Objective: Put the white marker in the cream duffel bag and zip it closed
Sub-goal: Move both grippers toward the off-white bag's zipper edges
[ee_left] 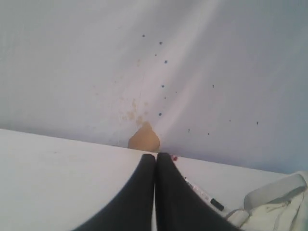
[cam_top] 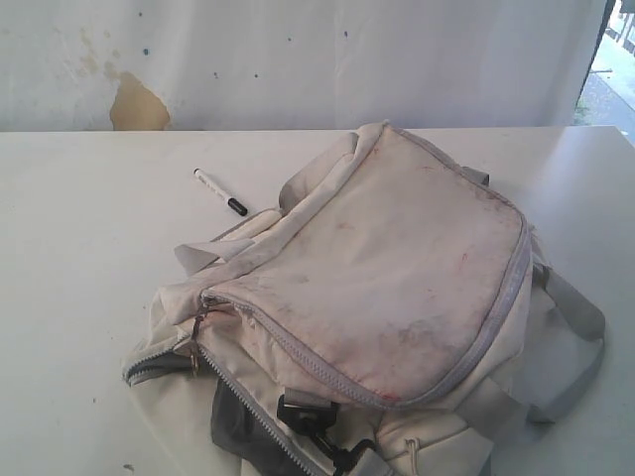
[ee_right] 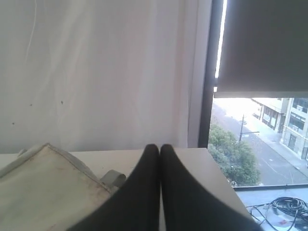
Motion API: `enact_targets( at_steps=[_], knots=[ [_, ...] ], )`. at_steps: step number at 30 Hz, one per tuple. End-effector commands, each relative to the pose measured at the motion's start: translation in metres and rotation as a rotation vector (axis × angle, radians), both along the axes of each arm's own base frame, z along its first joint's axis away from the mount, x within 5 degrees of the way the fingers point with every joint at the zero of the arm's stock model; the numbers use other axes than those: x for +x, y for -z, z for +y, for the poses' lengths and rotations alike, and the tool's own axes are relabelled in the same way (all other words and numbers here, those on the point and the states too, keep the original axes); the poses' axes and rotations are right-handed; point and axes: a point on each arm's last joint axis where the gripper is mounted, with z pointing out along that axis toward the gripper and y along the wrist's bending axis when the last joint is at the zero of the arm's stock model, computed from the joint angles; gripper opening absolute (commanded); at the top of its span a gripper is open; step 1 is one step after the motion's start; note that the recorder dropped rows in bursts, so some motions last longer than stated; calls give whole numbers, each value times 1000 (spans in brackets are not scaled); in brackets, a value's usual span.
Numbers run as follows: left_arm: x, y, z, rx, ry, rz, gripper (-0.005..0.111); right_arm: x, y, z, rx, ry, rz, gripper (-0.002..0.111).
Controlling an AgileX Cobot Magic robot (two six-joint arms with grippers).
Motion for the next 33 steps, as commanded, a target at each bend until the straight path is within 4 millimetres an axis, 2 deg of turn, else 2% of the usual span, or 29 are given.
enact_targets(
  at_steps=[1,5,9,14,18,20,23,25,29,33],
  knots=[
    [-4,-2,0,-2,1,120,0,-4,-3,-1,5,19,24,0],
    [12,2,-1,-14,8,243,0,5,4,-1,150,14,120,0],
    [34,5,-6,-78,49,358,0,16,5,-1,162,17,174,0],
    [69,15,-10,0,93,540,2,26,8,2,249,-21,226,0],
    [92,22,-15,39,157,672,19,28,8,3,269,-30,234,0],
    [103,26,-20,54,221,716,33,28,8,5,292,-40,243,0],
    [117,32,-28,68,324,755,51,27,10,6,345,-56,261,0],
    [126,36,-33,80,391,760,59,27,11,9,396,-82,281,0],
    [143,42,-42,51,493,754,62,28,15,22,460,-207,361,8],
    [160,55,-48,-130,501,839,62,35,16,38,470,-379,454,22]
  ],
)
